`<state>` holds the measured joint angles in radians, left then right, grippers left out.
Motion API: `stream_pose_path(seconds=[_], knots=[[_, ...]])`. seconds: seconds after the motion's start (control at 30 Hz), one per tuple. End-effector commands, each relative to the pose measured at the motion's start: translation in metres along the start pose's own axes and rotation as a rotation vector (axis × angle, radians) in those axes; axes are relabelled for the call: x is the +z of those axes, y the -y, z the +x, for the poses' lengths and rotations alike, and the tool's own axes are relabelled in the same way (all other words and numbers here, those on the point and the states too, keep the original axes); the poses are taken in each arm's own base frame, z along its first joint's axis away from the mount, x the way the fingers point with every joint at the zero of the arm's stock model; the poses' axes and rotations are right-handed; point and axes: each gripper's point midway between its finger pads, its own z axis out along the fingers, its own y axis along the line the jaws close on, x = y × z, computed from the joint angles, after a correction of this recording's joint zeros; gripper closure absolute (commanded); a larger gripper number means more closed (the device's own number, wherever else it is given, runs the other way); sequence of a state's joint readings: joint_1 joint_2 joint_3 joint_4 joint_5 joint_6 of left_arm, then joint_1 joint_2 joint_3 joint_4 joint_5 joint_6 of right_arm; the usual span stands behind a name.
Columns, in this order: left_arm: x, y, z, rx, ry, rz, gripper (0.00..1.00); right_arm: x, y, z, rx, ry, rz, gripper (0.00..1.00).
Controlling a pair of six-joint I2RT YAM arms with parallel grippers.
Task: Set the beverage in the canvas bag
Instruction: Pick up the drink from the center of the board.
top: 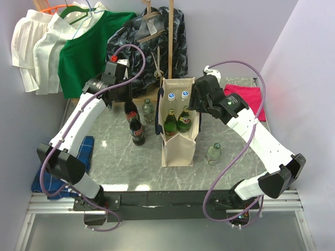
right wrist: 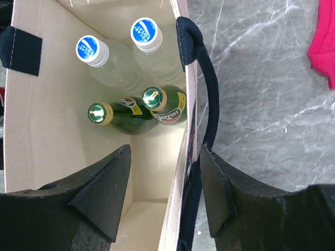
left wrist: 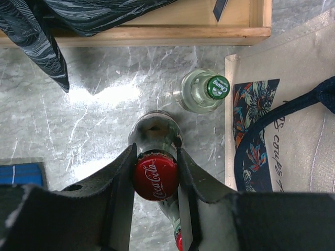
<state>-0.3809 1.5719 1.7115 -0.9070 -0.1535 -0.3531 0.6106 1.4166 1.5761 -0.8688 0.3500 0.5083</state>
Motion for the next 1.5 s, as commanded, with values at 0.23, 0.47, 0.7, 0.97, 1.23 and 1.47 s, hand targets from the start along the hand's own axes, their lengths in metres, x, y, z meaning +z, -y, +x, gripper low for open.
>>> stream_pose_path(seconds=[0.23,0.47,0.7,0.97,1.23,1.47], knots=[[-0.044,0.027,-0.090,-0.044,0.313,0.118,0.99,0.007,0.004,0.010,0.001,-0.031,0.020,0.38],[-0.050,0.032,-0.106,-0.039,0.341,0.132,0.99,0.007,0.005,0.016,0.003,-0.039,0.019,0.39],[-0.056,0.032,-0.108,-0.038,0.345,0.133,0.99,0.011,0.008,0.024,0.000,-0.060,0.024,0.39],[-0.067,0.027,-0.108,-0.038,0.354,0.119,0.99,0.013,0.006,0.025,-0.006,-0.064,0.020,0.39],[-0.087,0.025,-0.118,-0.044,0.405,0.123,0.99,0.014,0.007,0.028,-0.005,-0.072,0.023,0.39],[-0.109,0.025,-0.131,-0.052,0.464,0.138,0.99,0.014,0.008,0.033,-0.007,-0.077,0.026,0.39]])
